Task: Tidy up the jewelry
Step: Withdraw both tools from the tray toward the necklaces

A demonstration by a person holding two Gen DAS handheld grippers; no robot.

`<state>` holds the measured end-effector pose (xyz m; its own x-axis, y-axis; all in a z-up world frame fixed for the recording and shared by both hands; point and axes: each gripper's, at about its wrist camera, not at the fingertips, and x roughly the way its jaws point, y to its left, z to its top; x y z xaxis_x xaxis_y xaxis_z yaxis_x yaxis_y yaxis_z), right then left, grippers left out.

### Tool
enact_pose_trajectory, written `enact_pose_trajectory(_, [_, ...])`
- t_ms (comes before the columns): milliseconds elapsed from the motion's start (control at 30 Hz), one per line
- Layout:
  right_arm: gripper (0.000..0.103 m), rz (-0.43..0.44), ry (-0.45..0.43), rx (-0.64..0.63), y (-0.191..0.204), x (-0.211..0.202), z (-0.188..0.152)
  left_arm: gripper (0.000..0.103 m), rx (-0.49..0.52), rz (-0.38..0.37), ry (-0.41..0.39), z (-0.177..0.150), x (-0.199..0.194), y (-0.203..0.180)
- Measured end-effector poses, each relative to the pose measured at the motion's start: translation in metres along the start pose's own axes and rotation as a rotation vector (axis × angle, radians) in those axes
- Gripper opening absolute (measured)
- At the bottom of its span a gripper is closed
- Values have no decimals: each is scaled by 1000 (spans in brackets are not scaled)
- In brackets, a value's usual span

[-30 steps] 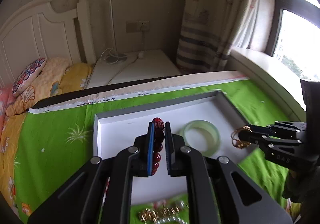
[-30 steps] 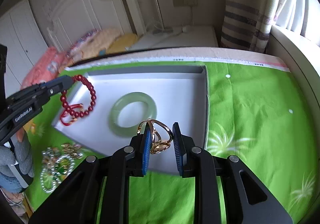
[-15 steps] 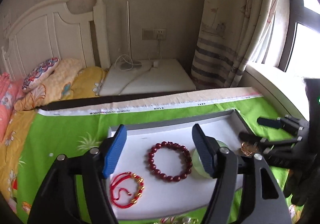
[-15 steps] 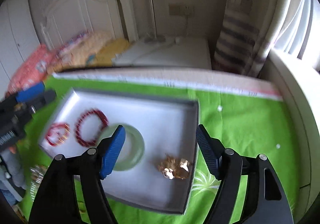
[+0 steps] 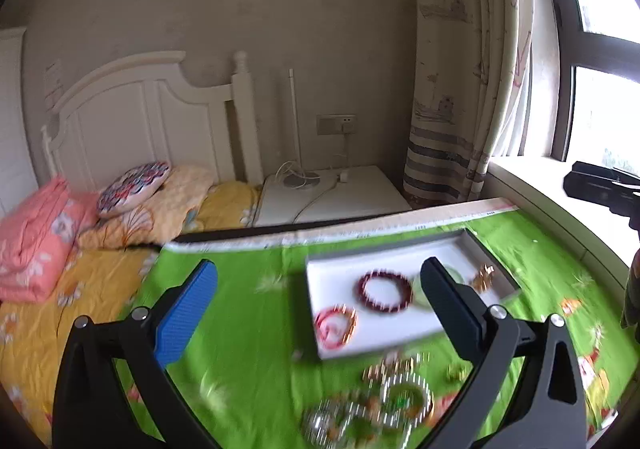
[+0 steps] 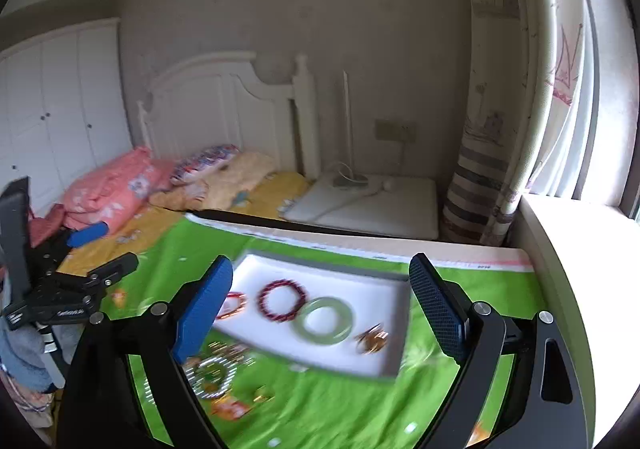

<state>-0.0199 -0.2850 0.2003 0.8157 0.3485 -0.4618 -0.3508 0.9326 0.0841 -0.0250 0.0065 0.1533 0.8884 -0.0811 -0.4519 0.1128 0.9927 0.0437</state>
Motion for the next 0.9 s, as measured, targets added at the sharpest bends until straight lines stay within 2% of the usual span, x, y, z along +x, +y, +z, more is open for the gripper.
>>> enact_pose_trajectory(100, [86, 36, -26, -1, 14, -23, -32, 101, -28, 11, 14, -33, -24, 14])
enact_pose_trajectory(167, [86, 52, -13, 12, 19, -25, -55, 101, -75, 16, 41, -62, -32, 27])
enact_pose_trajectory(333, [86, 46, 110, 29, 27, -2, -102, 101, -246, -10, 150, -121, -26, 58])
enact_pose_trajectory(433, [86, 65, 166, 49, 31, 10, -126, 101, -271, 11, 169, -139, -24, 64])
enact_pose_trajectory(600, [86, 110, 266, 34, 53, 34, -150, 101, -209, 44, 135, -140, -27, 61])
enact_pose_trajectory(700, [86, 170, 315, 10, 75, 46, -155, 101, -195, 94, 92, -127, -22, 65])
enact_pose_trajectory(767, [86, 225, 388, 8, 93, 60, -158, 101, -215, 102, 98, -122, -12, 71])
enact_pose_trajectory(833, [81, 266, 426, 19, 107, 70, -159, 101, -250, 91, 125, -123, 0, 80])
enact_pose_trajectory(900, [69, 279, 450, 10, 115, 76, -162, 101, -281, 71, 162, -129, 11, 85])
